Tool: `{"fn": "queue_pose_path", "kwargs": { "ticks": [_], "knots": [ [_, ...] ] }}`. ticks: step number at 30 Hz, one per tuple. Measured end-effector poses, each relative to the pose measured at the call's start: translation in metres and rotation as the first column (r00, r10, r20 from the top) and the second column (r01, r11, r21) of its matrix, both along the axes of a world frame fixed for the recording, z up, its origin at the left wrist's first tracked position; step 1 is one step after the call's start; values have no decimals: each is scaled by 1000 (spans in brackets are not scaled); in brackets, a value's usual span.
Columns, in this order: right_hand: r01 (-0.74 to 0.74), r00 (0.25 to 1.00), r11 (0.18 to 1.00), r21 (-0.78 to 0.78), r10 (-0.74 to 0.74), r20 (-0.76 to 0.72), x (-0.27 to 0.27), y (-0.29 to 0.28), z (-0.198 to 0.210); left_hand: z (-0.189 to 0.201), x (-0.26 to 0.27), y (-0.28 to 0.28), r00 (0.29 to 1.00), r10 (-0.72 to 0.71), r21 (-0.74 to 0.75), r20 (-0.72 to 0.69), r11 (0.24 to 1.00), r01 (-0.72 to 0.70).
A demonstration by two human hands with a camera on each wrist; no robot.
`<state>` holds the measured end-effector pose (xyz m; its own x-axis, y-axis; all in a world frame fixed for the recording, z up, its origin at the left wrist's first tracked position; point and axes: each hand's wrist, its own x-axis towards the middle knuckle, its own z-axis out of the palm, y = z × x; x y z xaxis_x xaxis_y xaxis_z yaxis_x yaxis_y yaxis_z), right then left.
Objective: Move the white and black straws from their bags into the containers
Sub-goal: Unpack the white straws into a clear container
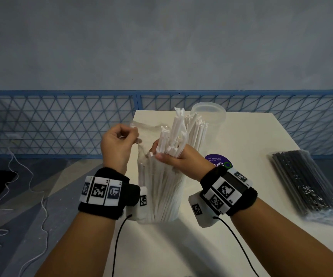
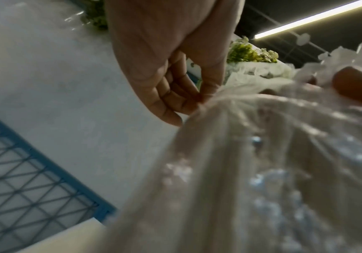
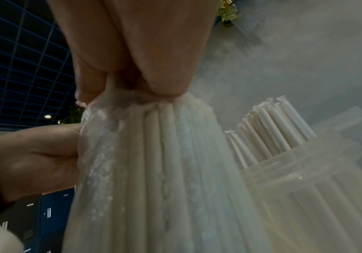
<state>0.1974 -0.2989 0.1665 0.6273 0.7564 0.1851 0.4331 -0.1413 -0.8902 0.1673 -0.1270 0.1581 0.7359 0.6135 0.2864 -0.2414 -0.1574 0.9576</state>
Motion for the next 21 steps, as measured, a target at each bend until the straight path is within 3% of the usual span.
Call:
{"fn": "queue_pose_path", "kwargs": {
  "ticks": [4, 6, 8, 11, 13, 14, 16, 21],
  "knots": [
    [-34, 989, 994, -102, 48, 140, 4, 2, -6, 3, -6, -8, 995, -97, -78, -25, 992, 95],
    [-17, 993, 996, -86, 27, 114, 6, 4, -9, 1, -9, -7, 966, -256, -181, 30, 949, 258],
    [14, 998, 999, -31, -12, 61, 5, 3, -9, -10, -13, 5, 892, -451, -214, 20, 870, 444],
    [81, 996, 996, 44, -79, -38, 4, 2, -6, -37, -27, 7, 757, -611, -119, -232, 790, 601],
    [106, 993, 990, 98, -100, -63, 4, 4, -3, -53, -33, -6, 719, -586, -69, -372, 790, 609],
    [107, 993, 985, 134, -99, -67, 4, 6, 1, -58, -34, -14, 742, -533, -32, -406, 820, 571],
    [108, 994, 976, 191, -100, -54, 4, 8, 9, -67, -33, -21, 802, -423, 27, -421, 879, 477],
    [182, 983, 916, 358, -176, -51, 9, 0, 38, -80, -32, -12, 831, -397, -43, -389, 909, 414]
  ]
}}
